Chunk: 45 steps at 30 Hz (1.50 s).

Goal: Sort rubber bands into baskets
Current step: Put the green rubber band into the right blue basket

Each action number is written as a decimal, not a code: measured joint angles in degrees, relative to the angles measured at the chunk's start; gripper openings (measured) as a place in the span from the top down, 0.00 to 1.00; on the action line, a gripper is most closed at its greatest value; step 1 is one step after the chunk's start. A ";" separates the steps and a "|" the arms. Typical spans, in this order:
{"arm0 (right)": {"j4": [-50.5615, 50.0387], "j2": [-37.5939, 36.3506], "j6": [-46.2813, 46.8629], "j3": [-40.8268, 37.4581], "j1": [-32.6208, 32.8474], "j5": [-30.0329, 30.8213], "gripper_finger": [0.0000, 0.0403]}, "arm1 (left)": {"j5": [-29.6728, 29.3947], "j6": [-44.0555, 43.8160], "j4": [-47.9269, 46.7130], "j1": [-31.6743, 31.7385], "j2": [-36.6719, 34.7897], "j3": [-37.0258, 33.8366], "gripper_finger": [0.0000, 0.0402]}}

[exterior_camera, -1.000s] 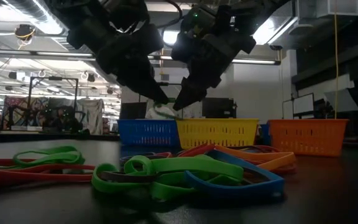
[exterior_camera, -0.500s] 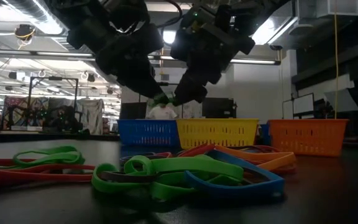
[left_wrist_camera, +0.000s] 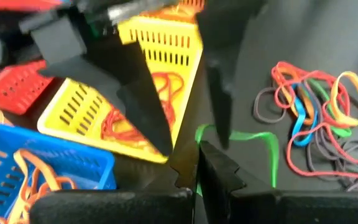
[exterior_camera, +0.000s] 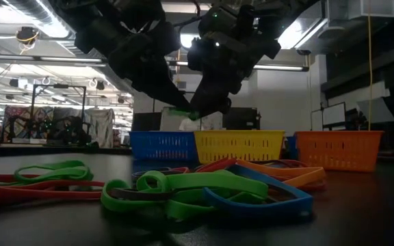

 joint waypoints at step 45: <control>-50.18 -19.09 -12.31 0.02 -28.94 24.73 0.98 | -2.34 -5.89 0.11 -0.83 0.02 0.02 0.60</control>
